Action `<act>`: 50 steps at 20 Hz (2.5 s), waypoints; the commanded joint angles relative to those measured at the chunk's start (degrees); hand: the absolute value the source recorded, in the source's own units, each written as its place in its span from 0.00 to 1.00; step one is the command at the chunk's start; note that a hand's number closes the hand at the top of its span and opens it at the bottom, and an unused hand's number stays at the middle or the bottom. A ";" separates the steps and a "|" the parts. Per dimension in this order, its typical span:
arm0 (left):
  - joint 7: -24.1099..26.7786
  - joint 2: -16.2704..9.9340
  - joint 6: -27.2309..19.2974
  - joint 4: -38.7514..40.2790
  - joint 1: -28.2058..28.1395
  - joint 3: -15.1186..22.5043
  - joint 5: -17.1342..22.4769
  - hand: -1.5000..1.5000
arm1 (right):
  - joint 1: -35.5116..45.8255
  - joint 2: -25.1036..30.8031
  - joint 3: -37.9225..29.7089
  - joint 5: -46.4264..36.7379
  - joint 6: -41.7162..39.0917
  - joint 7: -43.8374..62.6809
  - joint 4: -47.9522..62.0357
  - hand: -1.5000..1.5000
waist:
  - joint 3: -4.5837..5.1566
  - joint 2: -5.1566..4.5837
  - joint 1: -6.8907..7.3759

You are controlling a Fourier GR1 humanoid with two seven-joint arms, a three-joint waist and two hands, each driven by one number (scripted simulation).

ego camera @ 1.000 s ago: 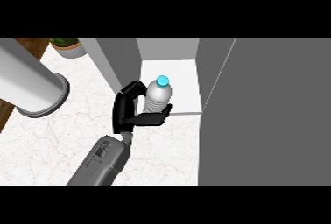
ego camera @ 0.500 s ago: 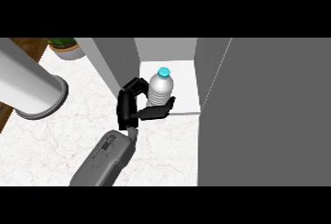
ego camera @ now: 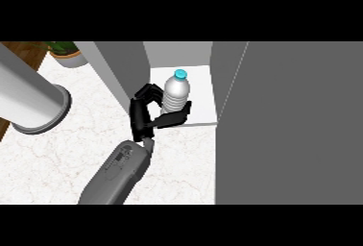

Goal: Pick up the bottled water, place it into the cabinet and close the cabinet

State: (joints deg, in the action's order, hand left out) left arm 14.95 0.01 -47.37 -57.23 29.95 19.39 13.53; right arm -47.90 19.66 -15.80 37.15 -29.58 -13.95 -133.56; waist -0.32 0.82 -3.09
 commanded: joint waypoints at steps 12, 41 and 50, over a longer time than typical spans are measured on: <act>1.87 -3.26 13.10 31.69 27.54 -9.90 1.30 0.00 | -2.13 0.10 -0.15 3.37 -0.13 1.36 -6.35 0.00 | 0.49 -2.31 -2.07; 17.98 -0.01 18.61 17.86 20.48 3.78 22.01 0.00 | 0.27 -1.86 -0.15 0.02 4.00 5.87 -9.17 0.00 | 0.39 -0.73 0.70; 17.66 -0.01 16.72 -2.19 0.73 12.09 20.27 0.00 | -2.19 -2.10 -2.28 3.79 5.59 7.45 -11.47 0.00 | 0.41 -0.33 3.37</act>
State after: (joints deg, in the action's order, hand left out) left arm 31.82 0.00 -29.76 -52.33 38.41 28.34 34.18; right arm -47.71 19.56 -18.59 40.25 -27.30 -10.27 -134.33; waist 0.09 0.47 -0.49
